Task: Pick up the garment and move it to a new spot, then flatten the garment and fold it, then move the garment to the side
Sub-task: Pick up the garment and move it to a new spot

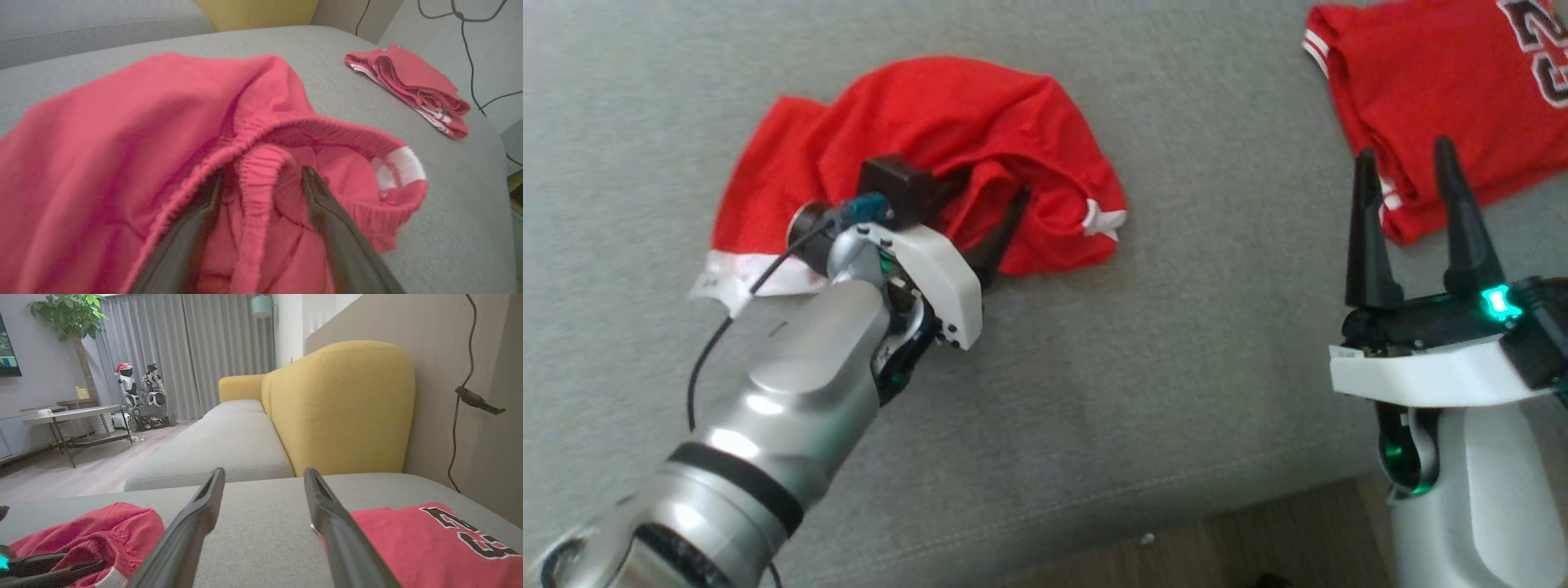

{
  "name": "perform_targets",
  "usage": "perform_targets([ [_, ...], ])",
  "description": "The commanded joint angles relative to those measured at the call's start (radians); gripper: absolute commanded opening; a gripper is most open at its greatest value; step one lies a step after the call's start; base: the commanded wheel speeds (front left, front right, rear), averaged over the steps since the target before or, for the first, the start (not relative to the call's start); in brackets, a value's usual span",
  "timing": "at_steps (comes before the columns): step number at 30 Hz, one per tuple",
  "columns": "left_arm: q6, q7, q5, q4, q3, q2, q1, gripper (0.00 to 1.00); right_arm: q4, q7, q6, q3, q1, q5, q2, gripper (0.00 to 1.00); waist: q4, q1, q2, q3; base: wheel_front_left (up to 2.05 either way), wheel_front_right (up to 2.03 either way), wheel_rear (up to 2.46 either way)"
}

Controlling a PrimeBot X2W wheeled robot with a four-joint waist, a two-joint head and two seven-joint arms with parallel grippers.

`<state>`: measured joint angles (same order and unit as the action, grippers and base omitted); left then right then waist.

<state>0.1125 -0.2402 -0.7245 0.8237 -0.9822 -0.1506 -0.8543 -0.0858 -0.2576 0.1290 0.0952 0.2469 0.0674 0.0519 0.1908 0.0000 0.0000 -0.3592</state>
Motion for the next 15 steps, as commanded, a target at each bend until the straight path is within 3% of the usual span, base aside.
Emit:
perform_targets([
  [1, -0.011, -0.013, -0.003, -0.028, 0.043, -0.014, -0.004, 1.00, 0.025, -0.004, 0.002, 0.024, -0.009, 0.003, -0.002, 1.00, -0.043, 0.0000, 0.0000, 0.045, 0.00, 0.00, 0.00],
  [4, -0.045, -0.020, 0.007, -0.091, 0.082, -0.015, 0.045, 1.00, 0.006, -0.004, 0.002, 0.032, -0.028, 0.001, -0.002, 1.00, -0.087, 0.0000, 0.0000, 0.096, 0.00, 0.00, 0.00],
  [8, -0.118, -0.021, 0.053, -0.275, 0.202, -0.035, 0.167, 1.00, -0.024, -0.004, 0.002, 0.040, -0.060, 0.003, -0.002, 1.00, -0.142, 0.0000, 0.0000, 0.172, 0.00, 0.00, 0.00],
  [15, -0.261, -0.021, 0.238, -0.604, 0.406, -0.066, 0.455, 1.00, -0.063, -0.004, 0.002, 0.055, -0.128, 0.017, -0.002, 1.00, -0.209, 0.0000, 0.0000, 0.292, 0.00, 0.00, 0.00],
])
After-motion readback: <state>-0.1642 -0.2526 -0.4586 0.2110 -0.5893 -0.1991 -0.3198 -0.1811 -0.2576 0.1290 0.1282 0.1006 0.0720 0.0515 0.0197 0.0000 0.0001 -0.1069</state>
